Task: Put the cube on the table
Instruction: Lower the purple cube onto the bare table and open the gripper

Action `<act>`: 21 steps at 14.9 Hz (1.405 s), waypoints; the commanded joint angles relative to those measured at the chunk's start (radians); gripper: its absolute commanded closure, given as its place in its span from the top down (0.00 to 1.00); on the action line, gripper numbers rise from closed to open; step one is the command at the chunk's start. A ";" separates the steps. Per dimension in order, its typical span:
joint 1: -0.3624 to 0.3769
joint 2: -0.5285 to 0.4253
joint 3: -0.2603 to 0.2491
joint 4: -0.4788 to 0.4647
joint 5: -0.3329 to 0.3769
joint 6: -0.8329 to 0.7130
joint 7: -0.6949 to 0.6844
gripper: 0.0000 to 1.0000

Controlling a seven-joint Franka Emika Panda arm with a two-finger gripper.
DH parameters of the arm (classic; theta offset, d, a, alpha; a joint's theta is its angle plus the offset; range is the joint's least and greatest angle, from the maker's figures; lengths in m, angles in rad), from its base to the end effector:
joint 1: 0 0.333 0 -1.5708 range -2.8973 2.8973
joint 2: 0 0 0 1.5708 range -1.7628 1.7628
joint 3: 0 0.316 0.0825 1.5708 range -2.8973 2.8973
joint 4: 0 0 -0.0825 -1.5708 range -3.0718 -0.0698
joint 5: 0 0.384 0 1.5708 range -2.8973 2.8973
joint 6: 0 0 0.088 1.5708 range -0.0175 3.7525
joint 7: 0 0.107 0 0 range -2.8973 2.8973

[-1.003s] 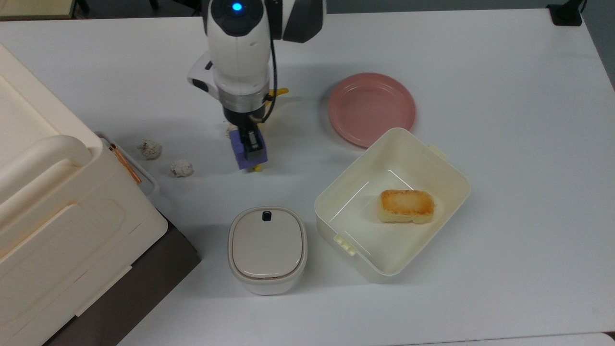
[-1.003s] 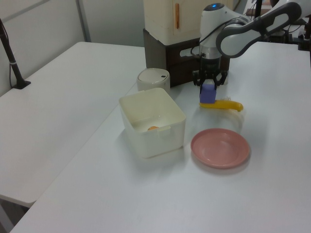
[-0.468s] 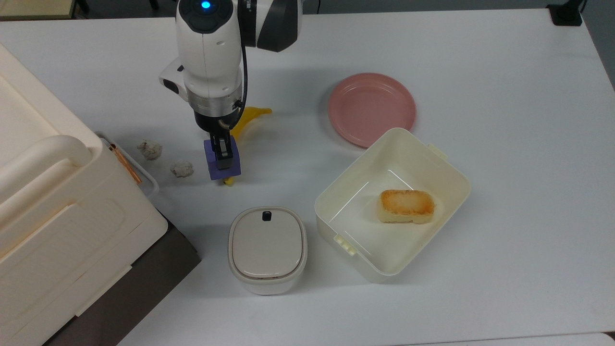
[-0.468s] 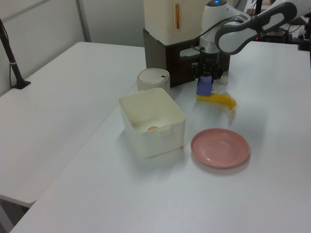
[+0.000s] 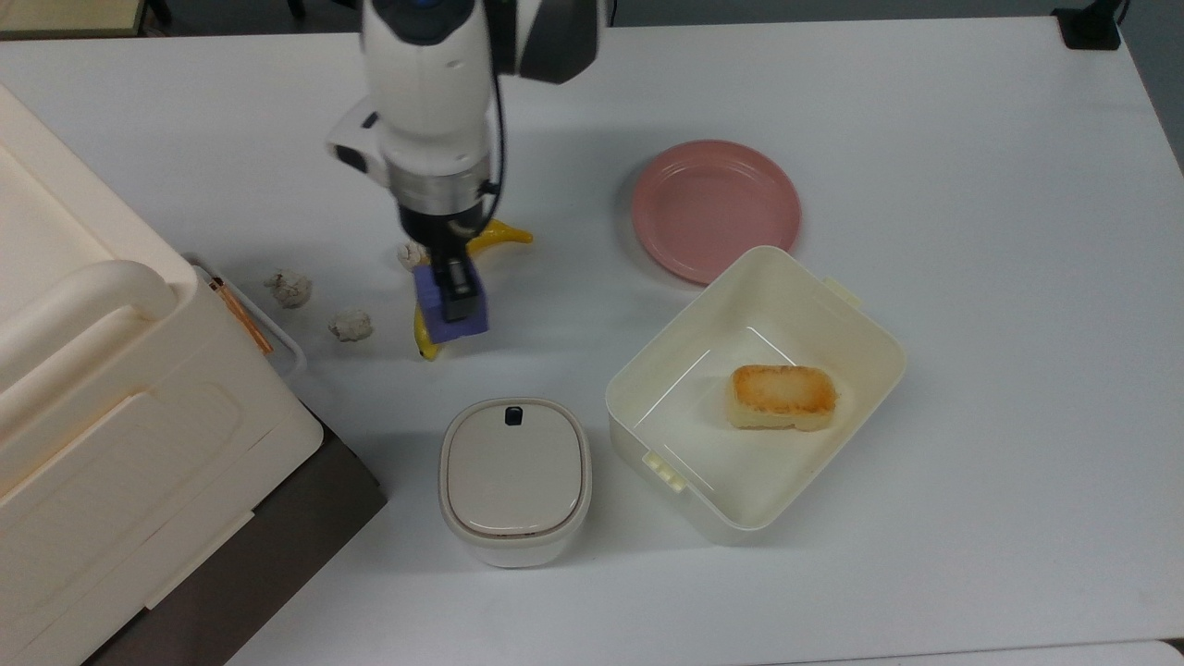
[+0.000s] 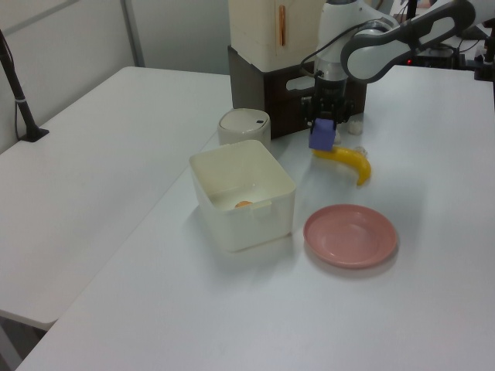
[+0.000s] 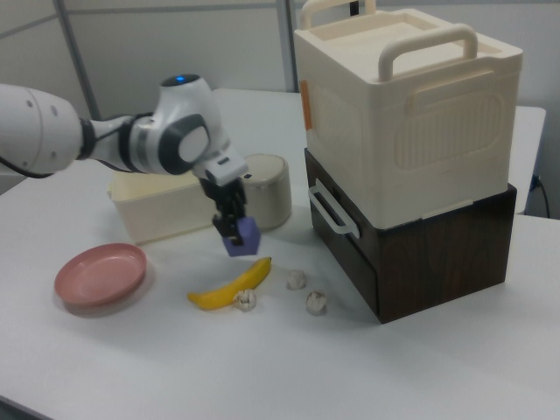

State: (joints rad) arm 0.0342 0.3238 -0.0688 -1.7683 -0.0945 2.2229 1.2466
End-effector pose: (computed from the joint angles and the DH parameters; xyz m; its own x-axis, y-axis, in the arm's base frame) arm 0.6537 -0.0220 0.3927 0.3311 -0.9333 0.1388 -0.9346 -0.3446 -0.0879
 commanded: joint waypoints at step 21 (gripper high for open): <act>0.059 -0.106 0.080 -0.007 -0.136 -0.300 -0.093 1.00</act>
State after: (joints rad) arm 0.0959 0.3359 0.0082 -1.7605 -0.2010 2.0584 1.2312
